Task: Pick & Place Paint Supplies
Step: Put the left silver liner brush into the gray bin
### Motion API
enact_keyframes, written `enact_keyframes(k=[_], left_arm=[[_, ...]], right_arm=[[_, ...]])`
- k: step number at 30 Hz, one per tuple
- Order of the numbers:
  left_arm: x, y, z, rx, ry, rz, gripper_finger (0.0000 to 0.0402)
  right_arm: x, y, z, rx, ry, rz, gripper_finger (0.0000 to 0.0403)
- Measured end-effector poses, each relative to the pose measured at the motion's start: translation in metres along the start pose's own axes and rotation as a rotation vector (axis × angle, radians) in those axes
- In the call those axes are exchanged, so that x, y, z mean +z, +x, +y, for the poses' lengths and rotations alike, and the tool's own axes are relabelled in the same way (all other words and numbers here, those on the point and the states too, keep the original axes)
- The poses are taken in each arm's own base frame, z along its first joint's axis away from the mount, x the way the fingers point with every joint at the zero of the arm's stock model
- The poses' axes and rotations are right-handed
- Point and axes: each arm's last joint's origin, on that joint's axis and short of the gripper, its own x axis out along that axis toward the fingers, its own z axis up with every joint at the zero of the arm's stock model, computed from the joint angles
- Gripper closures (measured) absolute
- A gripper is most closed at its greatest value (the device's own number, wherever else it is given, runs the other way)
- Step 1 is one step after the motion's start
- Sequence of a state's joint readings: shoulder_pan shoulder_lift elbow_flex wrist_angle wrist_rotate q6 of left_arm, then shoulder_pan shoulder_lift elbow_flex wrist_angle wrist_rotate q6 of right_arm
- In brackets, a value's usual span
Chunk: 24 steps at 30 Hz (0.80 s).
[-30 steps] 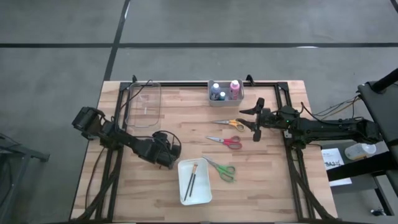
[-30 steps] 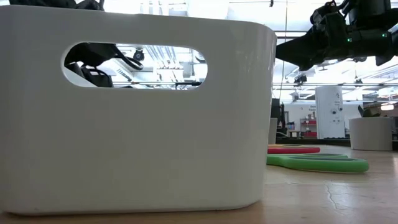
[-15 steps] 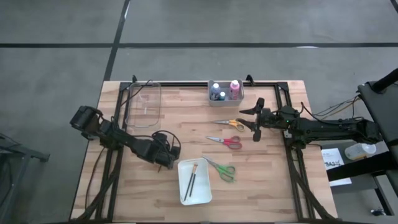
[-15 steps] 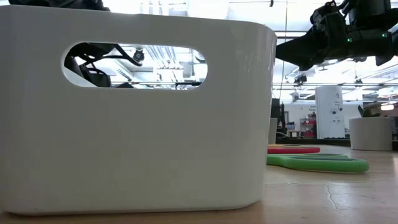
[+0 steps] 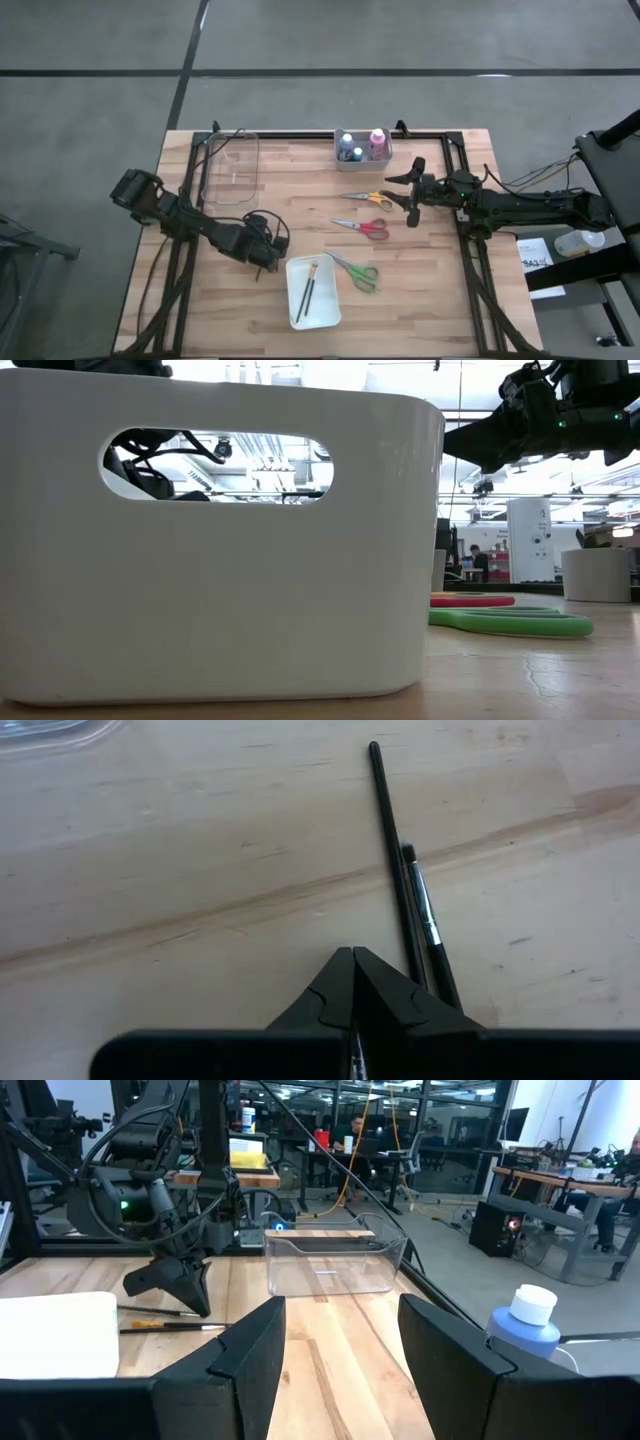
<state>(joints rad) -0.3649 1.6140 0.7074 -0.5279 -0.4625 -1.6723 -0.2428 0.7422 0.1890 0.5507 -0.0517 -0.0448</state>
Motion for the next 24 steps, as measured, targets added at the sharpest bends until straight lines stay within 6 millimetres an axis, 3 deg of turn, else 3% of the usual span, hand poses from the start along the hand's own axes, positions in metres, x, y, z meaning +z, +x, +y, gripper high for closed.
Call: enact_keyframes(k=[19, 24], left_arm=[[0.0019, -0.0028, 0.0005, -0.006, -0.003, -0.014, 0.0391], [0.0019, -0.0036, 0.0002, -0.009, -0.013, 0.000, 0.0355]], right_arm=[[0.0000, 0.0000, 0.0001, 0.000, 0.000, 0.000, 0.0209], [0.0000, 0.0000, 0.0001, 0.000, 0.000, 0.000, 0.0209]])
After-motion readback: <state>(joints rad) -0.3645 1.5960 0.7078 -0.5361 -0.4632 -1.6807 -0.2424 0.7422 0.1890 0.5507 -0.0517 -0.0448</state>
